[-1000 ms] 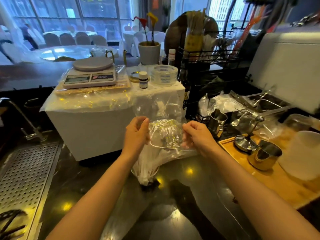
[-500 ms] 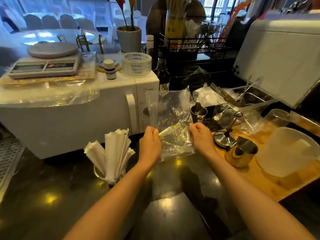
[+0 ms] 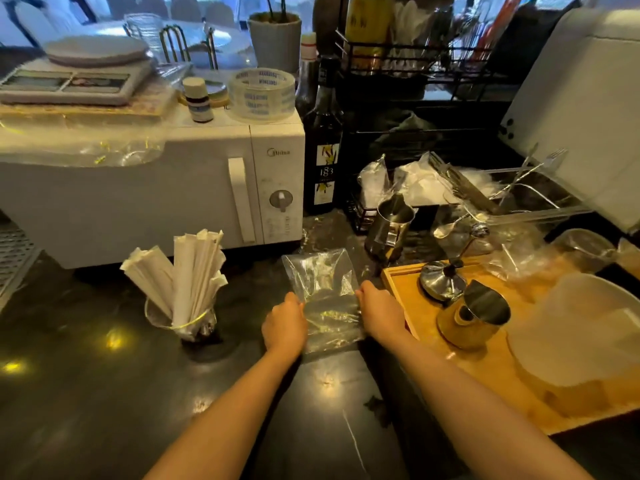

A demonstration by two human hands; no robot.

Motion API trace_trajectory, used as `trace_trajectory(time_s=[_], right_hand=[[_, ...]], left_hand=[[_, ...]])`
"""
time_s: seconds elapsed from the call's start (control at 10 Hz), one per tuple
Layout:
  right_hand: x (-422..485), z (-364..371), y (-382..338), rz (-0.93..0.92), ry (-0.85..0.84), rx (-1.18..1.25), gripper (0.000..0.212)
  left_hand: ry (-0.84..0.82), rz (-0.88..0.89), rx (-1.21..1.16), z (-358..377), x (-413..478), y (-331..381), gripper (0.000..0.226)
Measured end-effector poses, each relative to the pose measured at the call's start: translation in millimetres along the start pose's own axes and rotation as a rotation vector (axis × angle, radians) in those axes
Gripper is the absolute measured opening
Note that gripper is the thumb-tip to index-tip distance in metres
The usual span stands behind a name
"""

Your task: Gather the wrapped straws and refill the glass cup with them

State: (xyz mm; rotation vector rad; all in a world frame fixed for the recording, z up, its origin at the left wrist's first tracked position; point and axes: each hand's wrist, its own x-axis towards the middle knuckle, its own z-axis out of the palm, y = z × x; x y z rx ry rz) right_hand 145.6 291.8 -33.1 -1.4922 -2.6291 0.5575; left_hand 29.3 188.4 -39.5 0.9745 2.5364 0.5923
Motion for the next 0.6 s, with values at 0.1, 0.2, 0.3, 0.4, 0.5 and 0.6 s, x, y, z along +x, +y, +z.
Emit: trace_trajectory(time_s=[0.1,0.2,0.3,0.4,0.5,0.6], right_hand=[[-2,5,4,-0.057,-0.030,-0.172,0.017],[-6,7,8,-0.100,-0.042,-0.289,0.030],[-9,4,11,-0.147,-0.071,-0.391,0.044],[-11,0,13,-0.184,-0.112,-0.420,0.047],[-9,0,12,-0.189,-0.107,-0.429,0.043],[-7,-4,5,-0.210,-0.053,-0.436,0.041]], left_hand=[[-0.003,0.024,0.099,7,-2,-3,0.030],[0.028,0.049,0.187,13,-3,-5,0.059],[0.052,0.076,0.315,12,-2,-5,0.063],[0.038,0.088,0.387,7,-6,-5,0.045],[0.015,0.101,0.428,5,-6,-7,0.043],[0.072,0.142,0.373,-5,-9,3,0.049]])
